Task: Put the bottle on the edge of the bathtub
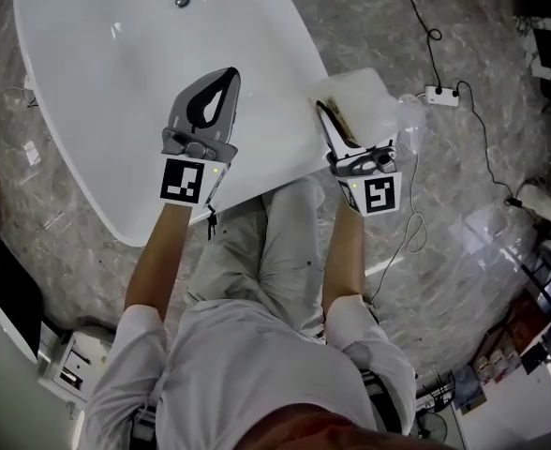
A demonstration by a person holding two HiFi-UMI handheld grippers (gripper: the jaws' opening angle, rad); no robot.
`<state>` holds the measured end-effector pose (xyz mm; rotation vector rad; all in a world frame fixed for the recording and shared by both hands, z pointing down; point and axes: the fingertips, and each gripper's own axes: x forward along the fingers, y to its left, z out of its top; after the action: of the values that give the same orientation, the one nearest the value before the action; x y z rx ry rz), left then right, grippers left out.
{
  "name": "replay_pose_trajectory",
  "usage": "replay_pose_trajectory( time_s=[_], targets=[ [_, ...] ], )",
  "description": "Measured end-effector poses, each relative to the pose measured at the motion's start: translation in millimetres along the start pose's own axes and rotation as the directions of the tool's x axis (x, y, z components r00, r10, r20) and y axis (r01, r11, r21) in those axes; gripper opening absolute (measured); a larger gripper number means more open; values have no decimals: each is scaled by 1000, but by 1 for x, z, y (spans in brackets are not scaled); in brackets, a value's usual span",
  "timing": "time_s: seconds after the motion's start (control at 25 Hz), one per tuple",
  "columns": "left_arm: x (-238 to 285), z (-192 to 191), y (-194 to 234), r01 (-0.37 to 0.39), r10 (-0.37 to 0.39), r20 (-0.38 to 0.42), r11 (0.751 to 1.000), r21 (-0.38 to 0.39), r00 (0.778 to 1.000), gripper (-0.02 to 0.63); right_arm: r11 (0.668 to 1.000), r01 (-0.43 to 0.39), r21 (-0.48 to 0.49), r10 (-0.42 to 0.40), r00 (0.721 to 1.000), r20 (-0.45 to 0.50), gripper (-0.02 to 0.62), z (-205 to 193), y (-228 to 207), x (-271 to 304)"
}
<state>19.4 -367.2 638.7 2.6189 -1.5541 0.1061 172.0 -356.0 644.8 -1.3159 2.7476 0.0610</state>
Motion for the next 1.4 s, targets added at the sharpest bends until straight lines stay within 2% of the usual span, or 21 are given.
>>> replay_pose_trajectory(
  time_s=[0.12,0.28,0.4,0.6,0.76,0.88,1.04,1.16,1.28,1.4],
  targets=[
    [-3,-9,0,48,-48,1,999,11,999,0,1000,8,-18,-8,1000,-8,344,-14,-1,3],
    [1,-15,7,44,-43,-25,999,9,999,0,999,26,-23,-26,999,-19,344,-28,-4,12],
    [2,-18,0,79,-79,-17,997,-26,997,0,999,34,-23,-35,999,-27,344,-37,-5,11],
    [-4,-23,-7,121,-121,-25,992,-35,992,0,998,59,-30,-60,997,-53,345,-55,-1,10],
    [-14,-23,-9,135,-137,-57,990,-29,989,0,996,75,-40,-76,997,-26,347,-57,-2,4],
    [-22,-23,-5,114,-112,-77,993,20,991,0,995,87,-51,-88,996,-8,350,-57,-2,-1],
    [-23,-36,0,75,-60,-94,984,164,994,0,994,97,-58,-98,995,-11,353,-57,-3,-2],
    [-17,-49,-1,45,-31,-70,978,204,997,0,994,99,-48,-101,994,-37,360,-61,-2,-2],
    [-6,-63,-10,71,-47,-98,963,261,994,0,994,100,-36,-102,992,-75,405,-65,-4,-5],
    [3,-61,-16,74,-52,-86,960,269,995,0,994,97,-39,-101,989,-108,439,-62,-5,-7]
  ],
)
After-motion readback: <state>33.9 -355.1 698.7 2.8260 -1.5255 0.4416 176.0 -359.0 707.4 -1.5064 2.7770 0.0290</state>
